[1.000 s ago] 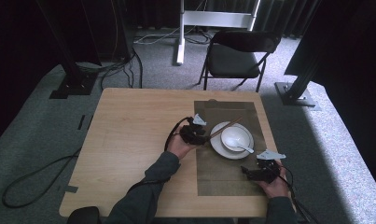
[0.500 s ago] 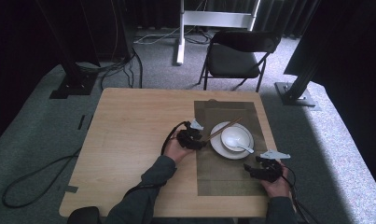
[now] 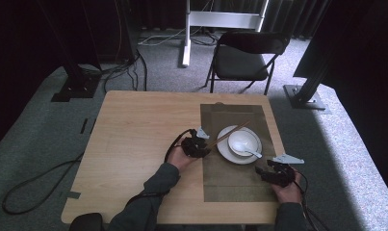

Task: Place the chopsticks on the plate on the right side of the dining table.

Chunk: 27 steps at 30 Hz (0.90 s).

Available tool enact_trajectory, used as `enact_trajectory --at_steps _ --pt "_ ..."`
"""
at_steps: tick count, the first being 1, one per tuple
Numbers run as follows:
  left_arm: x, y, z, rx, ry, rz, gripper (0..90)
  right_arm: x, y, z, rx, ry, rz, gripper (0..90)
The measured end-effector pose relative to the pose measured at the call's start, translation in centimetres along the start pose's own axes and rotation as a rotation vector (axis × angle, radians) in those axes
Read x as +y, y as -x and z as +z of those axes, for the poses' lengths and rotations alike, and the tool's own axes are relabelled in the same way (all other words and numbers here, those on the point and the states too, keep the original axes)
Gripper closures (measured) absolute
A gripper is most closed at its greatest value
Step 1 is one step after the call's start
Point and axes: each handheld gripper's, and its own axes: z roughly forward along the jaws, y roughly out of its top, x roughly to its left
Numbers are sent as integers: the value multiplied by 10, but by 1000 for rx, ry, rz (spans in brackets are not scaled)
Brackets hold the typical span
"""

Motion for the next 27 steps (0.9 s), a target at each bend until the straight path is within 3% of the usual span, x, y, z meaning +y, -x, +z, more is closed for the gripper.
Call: enact_trajectory --at_steps 13,27 --pt "3 2 1 17 -11 49 786 2 5 -7 -27 45 45 344" --pt "6 0 2 21 -15 78 803 6 10 -14 -90 55 83 350"
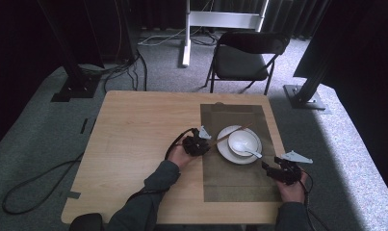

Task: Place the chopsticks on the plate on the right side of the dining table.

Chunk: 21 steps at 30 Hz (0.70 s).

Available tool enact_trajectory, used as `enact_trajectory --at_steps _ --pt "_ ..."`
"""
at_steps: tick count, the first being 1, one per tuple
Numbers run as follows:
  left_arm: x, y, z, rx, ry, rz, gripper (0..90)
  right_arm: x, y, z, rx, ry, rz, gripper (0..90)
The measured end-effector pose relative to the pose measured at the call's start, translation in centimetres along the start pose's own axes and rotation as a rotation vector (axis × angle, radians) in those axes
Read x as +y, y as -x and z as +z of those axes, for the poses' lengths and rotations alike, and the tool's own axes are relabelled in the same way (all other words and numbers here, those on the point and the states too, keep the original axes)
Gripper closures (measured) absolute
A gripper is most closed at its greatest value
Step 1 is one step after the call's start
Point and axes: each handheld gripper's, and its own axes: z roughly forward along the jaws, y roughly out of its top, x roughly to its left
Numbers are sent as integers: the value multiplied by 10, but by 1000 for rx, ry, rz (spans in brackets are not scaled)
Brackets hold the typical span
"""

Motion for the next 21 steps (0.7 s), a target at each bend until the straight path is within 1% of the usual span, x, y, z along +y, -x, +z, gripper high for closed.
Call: enact_trajectory --at_steps 1,2,10,13,18,21 --pt "2 0 1 1 -6 15 803 0 1 0 -2 3 2 350" --pt "3 0 1 1 -6 18 803 2 3 -1 -17 4 1 350" --pt "7 -3 2 -6 -4 44 804 14 11 0 -45 17 6 350" --pt "8 -4 3 -10 -10 61 803 18 12 3 -47 15 4 360" --pt "10 -5 5 -14 -8 70 803 22 15 6 -64 14 9 363" --pt "11 -6 7 -12 -11 79 803 25 18 8 -63 16 16 381"
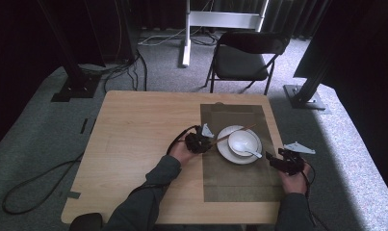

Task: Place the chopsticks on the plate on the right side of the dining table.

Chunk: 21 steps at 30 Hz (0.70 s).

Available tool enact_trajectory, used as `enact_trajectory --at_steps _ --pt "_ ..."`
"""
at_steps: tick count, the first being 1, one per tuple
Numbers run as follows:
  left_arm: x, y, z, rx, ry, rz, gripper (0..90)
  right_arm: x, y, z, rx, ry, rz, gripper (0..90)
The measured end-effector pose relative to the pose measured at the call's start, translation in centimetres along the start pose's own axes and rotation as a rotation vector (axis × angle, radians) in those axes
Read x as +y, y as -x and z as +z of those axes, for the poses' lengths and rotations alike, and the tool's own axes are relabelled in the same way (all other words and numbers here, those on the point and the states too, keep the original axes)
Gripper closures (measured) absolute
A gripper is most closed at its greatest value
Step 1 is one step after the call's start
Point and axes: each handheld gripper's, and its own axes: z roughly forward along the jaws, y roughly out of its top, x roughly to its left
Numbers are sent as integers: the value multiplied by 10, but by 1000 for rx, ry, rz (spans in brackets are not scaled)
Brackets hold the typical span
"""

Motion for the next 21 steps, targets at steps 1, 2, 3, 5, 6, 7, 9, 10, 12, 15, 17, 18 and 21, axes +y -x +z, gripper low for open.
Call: enact_trajectory --at_steps 1,2,3,5,6,7,9,10,12,15,17,18,21 --pt "1 0 1 2 -3 5 803 1 1 1 -2 -1 4 381" --pt "1 0 1 2 -4 8 803 2 1 3 -5 -3 4 381" --pt "2 -1 2 0 -5 10 803 3 2 4 -8 -2 6 381" --pt "2 -1 2 -5 -2 13 803 7 3 7 -13 2 11 381" --pt "2 -1 3 -6 -2 14 803 8 3 8 -13 4 12 381" --pt "2 -1 3 -6 -3 17 803 10 3 10 -16 4 12 381" --pt "2 -1 3 -7 -4 19 803 12 3 11 -18 5 10 381" --pt "2 -2 3 -7 1 17 803 14 3 12 -18 5 9 381" --pt "2 -2 2 -8 4 17 803 20 3 16 -17 7 4 380" --pt "4 -2 4 -7 0 31 803 26 2 20 -17 7 1 380" --pt "6 -1 4 -9 1 40 803 30 2 24 -18 5 -2 379" --pt "7 -1 4 -11 1 43 803 32 2 26 -15 3 -4 371" --pt "9 -1 5 -10 1 49 804 38 2 31 -16 -7 -11 359"
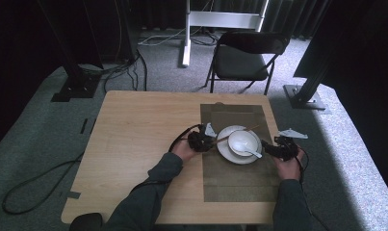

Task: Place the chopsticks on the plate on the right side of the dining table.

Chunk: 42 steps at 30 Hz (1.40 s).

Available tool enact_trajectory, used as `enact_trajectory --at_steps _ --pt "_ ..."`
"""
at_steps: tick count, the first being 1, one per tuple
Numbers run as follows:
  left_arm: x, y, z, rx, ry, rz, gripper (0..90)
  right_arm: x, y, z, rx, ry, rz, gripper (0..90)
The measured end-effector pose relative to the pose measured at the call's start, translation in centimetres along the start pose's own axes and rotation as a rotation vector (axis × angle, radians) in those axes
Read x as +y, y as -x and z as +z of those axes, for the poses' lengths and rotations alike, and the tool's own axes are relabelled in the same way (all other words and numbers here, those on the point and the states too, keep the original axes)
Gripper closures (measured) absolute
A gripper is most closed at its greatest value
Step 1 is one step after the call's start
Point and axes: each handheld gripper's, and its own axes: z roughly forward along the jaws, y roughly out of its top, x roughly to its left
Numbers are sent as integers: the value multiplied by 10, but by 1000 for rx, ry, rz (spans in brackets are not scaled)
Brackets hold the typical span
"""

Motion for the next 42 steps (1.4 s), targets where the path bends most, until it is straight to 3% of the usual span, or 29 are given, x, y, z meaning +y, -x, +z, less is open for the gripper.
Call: enact_trajectory --at_steps 21,31,42 --pt "7 2 4 18 -25 68 803 44 -5 35 -52 -33 -27 308" --pt "6 2 7 19 -21 65 804 54 -2 53 -70 -81 -4 306" --pt "6 1 8 17 -17 49 794 65 -2 71 -125 -127 5 321"
